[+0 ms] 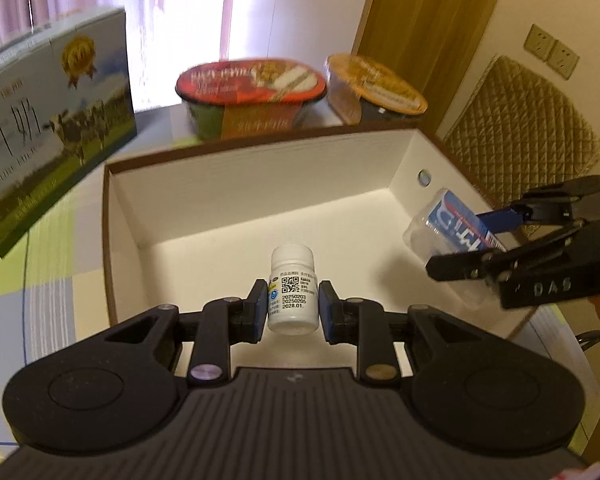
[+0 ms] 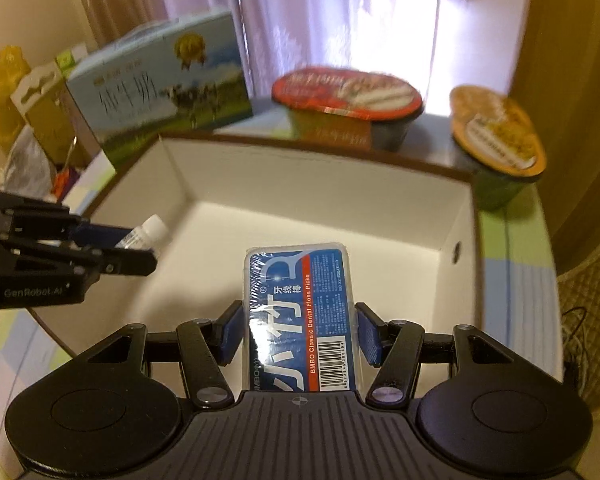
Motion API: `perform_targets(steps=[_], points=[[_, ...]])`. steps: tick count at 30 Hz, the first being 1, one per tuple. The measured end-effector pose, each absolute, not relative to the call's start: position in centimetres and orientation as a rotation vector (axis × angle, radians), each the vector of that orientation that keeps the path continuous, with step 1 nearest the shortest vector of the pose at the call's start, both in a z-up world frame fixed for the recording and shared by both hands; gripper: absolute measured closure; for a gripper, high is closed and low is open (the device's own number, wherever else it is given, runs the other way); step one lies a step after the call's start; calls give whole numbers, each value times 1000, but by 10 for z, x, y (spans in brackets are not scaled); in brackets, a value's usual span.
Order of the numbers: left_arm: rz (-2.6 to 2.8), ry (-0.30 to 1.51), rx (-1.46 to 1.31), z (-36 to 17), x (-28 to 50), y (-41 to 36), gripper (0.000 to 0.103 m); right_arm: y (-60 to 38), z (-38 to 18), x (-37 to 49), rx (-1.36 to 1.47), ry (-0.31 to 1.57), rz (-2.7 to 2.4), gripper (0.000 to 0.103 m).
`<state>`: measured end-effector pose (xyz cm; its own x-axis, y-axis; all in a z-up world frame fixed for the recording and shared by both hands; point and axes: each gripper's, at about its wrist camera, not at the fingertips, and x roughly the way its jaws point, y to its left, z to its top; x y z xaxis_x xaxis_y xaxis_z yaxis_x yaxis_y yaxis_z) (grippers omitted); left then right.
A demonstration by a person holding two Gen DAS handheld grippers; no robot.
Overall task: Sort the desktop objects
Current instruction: 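Carry the pill bottle with the left tool while the right tool carries the floss case into the box, then open the left tool releasing the pill bottle while the right tool releases the floss case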
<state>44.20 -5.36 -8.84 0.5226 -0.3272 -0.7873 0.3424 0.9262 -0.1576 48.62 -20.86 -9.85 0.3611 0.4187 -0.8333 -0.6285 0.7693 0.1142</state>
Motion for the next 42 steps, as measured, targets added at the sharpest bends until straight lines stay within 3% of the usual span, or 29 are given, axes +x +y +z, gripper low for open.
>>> perform_targets(steps=[33, 34, 36, 37, 38, 42], points=[[-385, 1082, 89, -125, 470, -64, 81, -188, -133, 507, -344, 1096, 685, 48], [-382, 1084, 86, -125, 471, -63, 81, -187, -133, 506, -352, 1090, 685, 47], [-382, 1073, 88, -124, 469, -63, 80, -186, -130, 504, -366, 1065, 674, 33], [-380, 1069, 90, -122, 469, -62, 74, -187, -127, 503, -367, 1048, 669, 18], [-377, 1065, 91, -121, 468, -62, 66, -188, -125, 501, -361, 1031, 670, 15], [-366, 1050, 86, -116, 465, -58, 64, -196, -116, 498, -328, 1019, 676, 15]])
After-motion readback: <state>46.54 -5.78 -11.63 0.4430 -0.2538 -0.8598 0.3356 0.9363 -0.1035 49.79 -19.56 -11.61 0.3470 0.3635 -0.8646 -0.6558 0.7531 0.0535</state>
